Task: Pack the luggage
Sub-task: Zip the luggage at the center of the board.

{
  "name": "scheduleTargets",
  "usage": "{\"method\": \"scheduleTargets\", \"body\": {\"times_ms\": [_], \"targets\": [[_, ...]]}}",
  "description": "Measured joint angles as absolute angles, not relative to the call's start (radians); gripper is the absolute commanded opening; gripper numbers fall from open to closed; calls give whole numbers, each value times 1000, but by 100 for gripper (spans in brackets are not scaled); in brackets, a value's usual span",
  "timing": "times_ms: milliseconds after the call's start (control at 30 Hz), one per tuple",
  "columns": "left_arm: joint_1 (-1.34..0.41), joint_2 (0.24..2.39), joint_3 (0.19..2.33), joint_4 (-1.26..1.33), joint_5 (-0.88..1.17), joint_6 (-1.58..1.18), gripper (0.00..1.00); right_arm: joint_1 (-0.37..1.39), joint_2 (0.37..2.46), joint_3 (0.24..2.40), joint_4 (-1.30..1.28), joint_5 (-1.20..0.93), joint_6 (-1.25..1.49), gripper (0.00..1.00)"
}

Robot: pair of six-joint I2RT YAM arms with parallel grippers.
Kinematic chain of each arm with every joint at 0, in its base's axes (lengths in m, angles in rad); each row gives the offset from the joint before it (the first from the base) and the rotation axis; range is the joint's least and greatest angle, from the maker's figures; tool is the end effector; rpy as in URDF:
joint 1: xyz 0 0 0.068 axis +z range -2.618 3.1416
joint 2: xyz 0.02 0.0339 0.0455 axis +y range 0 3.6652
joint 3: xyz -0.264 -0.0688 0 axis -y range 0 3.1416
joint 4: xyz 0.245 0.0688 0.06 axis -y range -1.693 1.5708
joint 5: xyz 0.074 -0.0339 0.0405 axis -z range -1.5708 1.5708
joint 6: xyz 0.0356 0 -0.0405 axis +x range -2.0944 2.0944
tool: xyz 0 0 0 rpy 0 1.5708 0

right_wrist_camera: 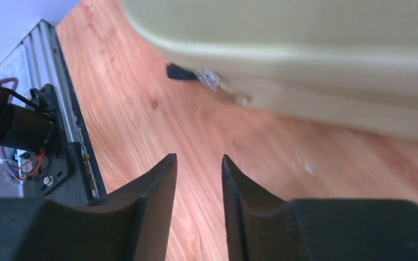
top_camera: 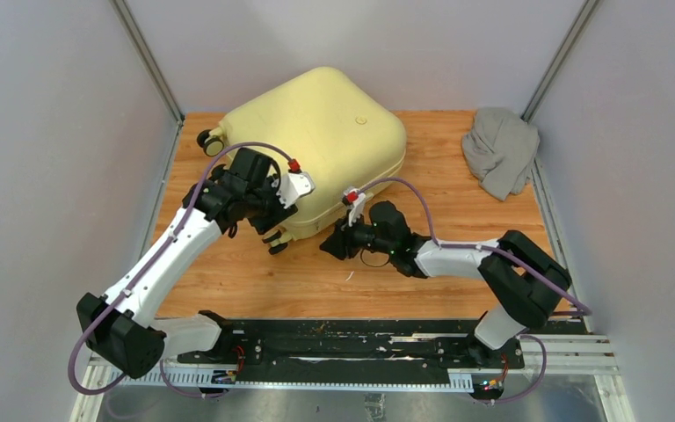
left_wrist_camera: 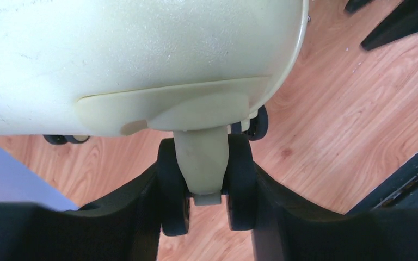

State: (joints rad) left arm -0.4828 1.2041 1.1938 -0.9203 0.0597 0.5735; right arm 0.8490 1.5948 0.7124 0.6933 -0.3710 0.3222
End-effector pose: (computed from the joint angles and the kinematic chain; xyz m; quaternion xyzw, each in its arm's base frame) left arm 0.2084 -0.1116 0.3296 0.4862 0.8148 -0.0140 0.3155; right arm 0.2107 0.2589 0.2062 -0.3107 0.7008 0.4646 0.4433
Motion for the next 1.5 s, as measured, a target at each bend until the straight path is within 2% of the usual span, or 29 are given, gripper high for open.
{"method": "scheduleTargets", "body": {"times_ms": [33, 67, 133, 267, 400, 600, 733, 1000, 1367, 1433, 1500], "targets": [[-483, 1204, 1196, -921, 68, 567, 83, 840, 1573, 690, 671, -365, 345, 49], [-483, 1204, 1201, -923, 81, 572, 96, 822, 1553, 669, 643, -357, 368, 51], [-490, 1203, 1227, -920, 113, 600, 100, 772, 1514, 641, 589, -340, 406, 57], [-456, 1179, 1296, -915, 152, 648, 100, 654, 1401, 595, 488, -280, 483, 59], [-292, 1200, 1398, -915, 172, 697, 100, 607, 1351, 596, 430, -248, 535, 55], [34, 1469, 1704, -895, 261, 668, 100, 593, 1436, 686, 354, -241, 614, 54], [144, 1635, 1799, -836, 280, 609, 100, 593, 1483, 730, 348, -244, 662, 53], [167, 1738, 1765, -731, 297, 576, 100, 593, 1554, 754, 366, -259, 726, 50], [178, 1875, 1777, -678, 307, 681, 100, 593, 1575, 766, 402, -280, 751, 46], [188, 1915, 1787, -690, 311, 705, 94, 593, 1589, 783, 403, -281, 753, 44], [199, 1953, 1803, -714, 319, 729, 84, 593, 1605, 803, 402, -280, 754, 42]]}}
